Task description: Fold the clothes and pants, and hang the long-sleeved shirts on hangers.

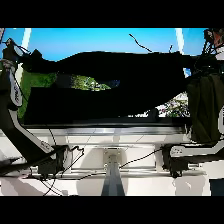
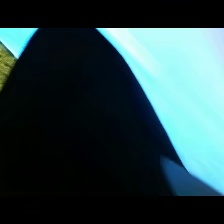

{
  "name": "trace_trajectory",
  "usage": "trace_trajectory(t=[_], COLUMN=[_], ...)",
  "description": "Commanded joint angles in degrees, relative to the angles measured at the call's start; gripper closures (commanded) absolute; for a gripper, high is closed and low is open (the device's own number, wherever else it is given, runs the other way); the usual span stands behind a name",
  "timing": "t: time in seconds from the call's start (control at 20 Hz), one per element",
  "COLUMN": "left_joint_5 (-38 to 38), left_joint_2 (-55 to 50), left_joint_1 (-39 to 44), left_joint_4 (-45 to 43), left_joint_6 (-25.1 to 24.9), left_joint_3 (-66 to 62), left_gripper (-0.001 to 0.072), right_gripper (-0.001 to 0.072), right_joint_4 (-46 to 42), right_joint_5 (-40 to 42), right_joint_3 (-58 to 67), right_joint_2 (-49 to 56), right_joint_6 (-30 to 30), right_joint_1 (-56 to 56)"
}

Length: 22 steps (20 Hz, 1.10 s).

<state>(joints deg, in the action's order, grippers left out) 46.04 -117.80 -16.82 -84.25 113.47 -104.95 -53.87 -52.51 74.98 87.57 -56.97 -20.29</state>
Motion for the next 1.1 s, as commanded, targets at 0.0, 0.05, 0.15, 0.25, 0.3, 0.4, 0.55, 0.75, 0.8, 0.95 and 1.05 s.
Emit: trace_trajectory(t=[0.0, 0.05, 0.15, 0.25, 0.3, 0.4, 0.55, 0.75, 0.8, 0.95, 1.05], left_joint_5=[-5.2, -6.2, -7.4, -7.7, -7.6, -6.9, 6.6, 28.0, 30.2, 32.1, 31.5], left_joint_2=[-0.4, -0.2, 0.9, 3.0, 4.7, 9.3, 14.6, 14.7, 14.6, 14.5, 14.2], left_joint_1=[0.0, 0.0, 0.1, 0.6, 0.9, 1.3, 1.2, 1.1, 1.1, 1.1, 1.0], left_joint_4=[0.3, 0.3, 0.3, 0.3, 0.3, 0.2, -2.1, -7.1, -7.0, -7.1, -7.3], left_joint_6=[2.7, 2.6, -0.9, -7.9, -11.1, -15.4, -23.3, -27.4, -27.4, -27.4, -27.2], left_joint_3=[-0.1, -0.5, -2.9, -6.4, -7.7, -8.3, -8.2, 1.1, 6.0, 16.7, 17.2], left_gripper=[0.0588, 0.0668, 0.0693, 0.0693, 0.0693, 0.0692, 0.0694, 0.0696, 0.0695, 0.0553, 0.0013], right_gripper=[0.0689, 0.0689, 0.0689, 0.0689, 0.0689, 0.0689, 0.0689, 0.0689, 0.0689, 0.0689, 0.0689], right_joint_4=[0.0, -0.1, -0.4, -0.4, -0.4, -0.4, -0.4, -0.5, -0.6, -1.3, -1.6], right_joint_5=[-0.1, -0.2, -0.1, 0.0, 0.0, 0.0, 0.0, -0.1, -0.3, -0.4, -0.4], right_joint_3=[0.0, 0.0, 0.0, 0.0, 0.0, 0.0, 0.0, -0.2, -0.3, -0.3, -0.3], right_joint_2=[0.0, 0.0, 0.0, 0.0, 0.0, 0.0, 0.0, 0.0, 0.0, 0.0, 0.0], right_joint_6=[0.0, 0.0, 0.0, 0.0, 0.0, 0.0, 0.0, 0.0, 0.0, 0.0, 0.0], right_joint_1=[0.0, 0.0, 0.0, 0.0, 0.0, 0.0, 0.0, 0.0, 0.0, 0.0, 0.0])
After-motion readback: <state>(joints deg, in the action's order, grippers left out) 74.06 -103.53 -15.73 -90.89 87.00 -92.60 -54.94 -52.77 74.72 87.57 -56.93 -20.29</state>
